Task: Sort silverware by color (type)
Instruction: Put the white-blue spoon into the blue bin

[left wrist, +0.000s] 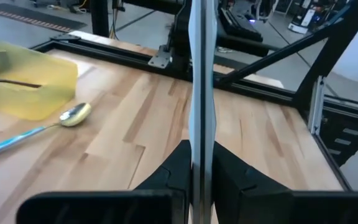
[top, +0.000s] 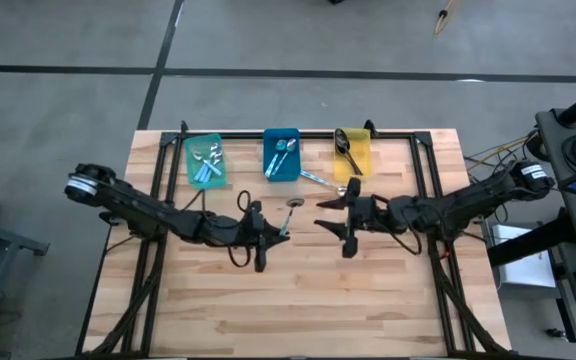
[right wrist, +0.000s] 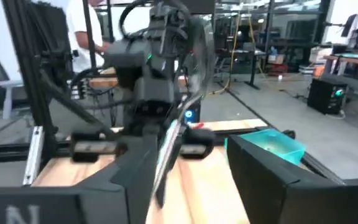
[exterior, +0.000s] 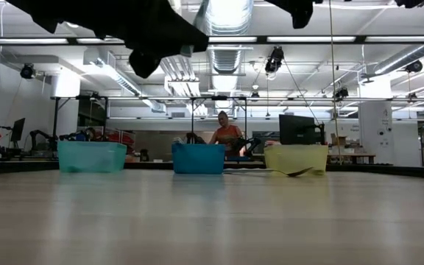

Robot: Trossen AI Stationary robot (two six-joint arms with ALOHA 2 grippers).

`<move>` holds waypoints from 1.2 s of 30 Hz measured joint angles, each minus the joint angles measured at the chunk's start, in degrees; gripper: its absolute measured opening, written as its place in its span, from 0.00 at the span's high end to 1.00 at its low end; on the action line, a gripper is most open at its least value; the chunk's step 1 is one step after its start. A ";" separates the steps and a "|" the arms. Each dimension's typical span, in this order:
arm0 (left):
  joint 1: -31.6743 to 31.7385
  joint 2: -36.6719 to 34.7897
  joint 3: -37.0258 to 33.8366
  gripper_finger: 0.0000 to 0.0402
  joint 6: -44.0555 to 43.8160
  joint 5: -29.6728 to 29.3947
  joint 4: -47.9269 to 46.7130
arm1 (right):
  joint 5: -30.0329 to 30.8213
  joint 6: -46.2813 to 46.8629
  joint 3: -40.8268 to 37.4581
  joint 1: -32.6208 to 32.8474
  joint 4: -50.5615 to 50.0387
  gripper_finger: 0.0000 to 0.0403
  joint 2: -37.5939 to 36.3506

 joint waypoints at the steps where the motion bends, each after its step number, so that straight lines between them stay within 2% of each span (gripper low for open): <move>1: 0.00 0.86 0.00 0.95 0.06 0.02 1.14 | 0.07 -0.25 0.00 -0.37 0.46 0.52 0.00; 6: -0.09 3.88 0.86 0.95 0.70 2.15 2.75 | -1.63 -0.82 0.02 -3.02 2.82 0.47 0.24; 11: -0.17 7.50 1.18 0.95 1.22 2.64 7.76 | -14.02 0.36 0.02 -5.13 7.88 0.47 2.23; 22: -0.09 11.41 1.22 0.95 2.64 3.02 17.13 | -14.21 0.83 2.11 -6.11 9.77 0.47 3.34; 29: -0.04 13.41 1.22 0.95 2.84 3.02 21.05 | -14.23 -0.40 6.44 -6.28 8.90 0.47 10.10; 33: -0.04 13.55 1.22 0.95 3.97 3.04 20.59 | -14.18 -1.77 8.79 -6.36 9.22 0.53 11.14; 36: -0.04 13.54 1.22 0.95 4.20 3.04 20.40 | -14.19 -2.37 9.50 -6.36 7.61 0.63 11.30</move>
